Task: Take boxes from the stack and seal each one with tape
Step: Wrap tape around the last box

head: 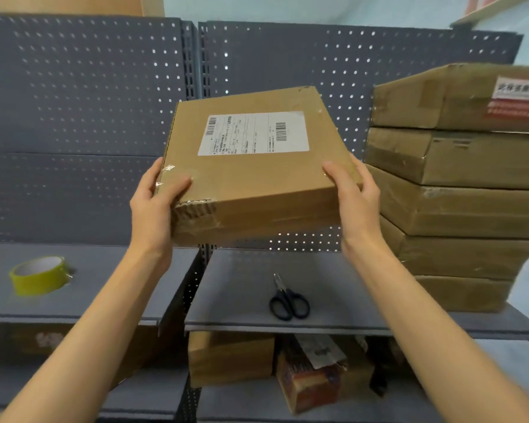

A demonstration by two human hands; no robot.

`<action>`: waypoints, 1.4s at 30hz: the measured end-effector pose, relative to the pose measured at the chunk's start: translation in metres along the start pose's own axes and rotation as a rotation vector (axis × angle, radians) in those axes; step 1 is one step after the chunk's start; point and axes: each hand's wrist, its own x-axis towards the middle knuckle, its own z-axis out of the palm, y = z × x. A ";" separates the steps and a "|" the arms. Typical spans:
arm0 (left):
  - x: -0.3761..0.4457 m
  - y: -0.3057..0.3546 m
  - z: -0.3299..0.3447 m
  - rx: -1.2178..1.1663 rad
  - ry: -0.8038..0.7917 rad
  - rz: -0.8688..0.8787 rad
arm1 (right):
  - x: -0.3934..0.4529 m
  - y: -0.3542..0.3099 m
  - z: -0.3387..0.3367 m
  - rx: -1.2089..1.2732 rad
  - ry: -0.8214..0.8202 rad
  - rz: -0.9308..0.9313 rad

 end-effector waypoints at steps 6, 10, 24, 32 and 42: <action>-0.001 0.028 0.048 0.016 -0.100 0.015 | 0.033 -0.044 -0.029 -0.018 -0.008 0.030; 0.010 0.049 0.068 0.079 -0.130 0.083 | 0.054 -0.070 -0.032 -0.020 -0.013 0.033; 0.061 0.112 0.137 0.087 -0.089 0.142 | 0.116 -0.143 -0.011 -0.022 0.038 -0.059; 0.063 0.121 0.194 0.058 -0.077 0.130 | 0.147 -0.163 -0.045 -0.049 0.062 -0.131; 0.031 0.104 0.303 0.087 -0.209 0.171 | 0.203 -0.186 -0.144 -0.092 0.036 -0.189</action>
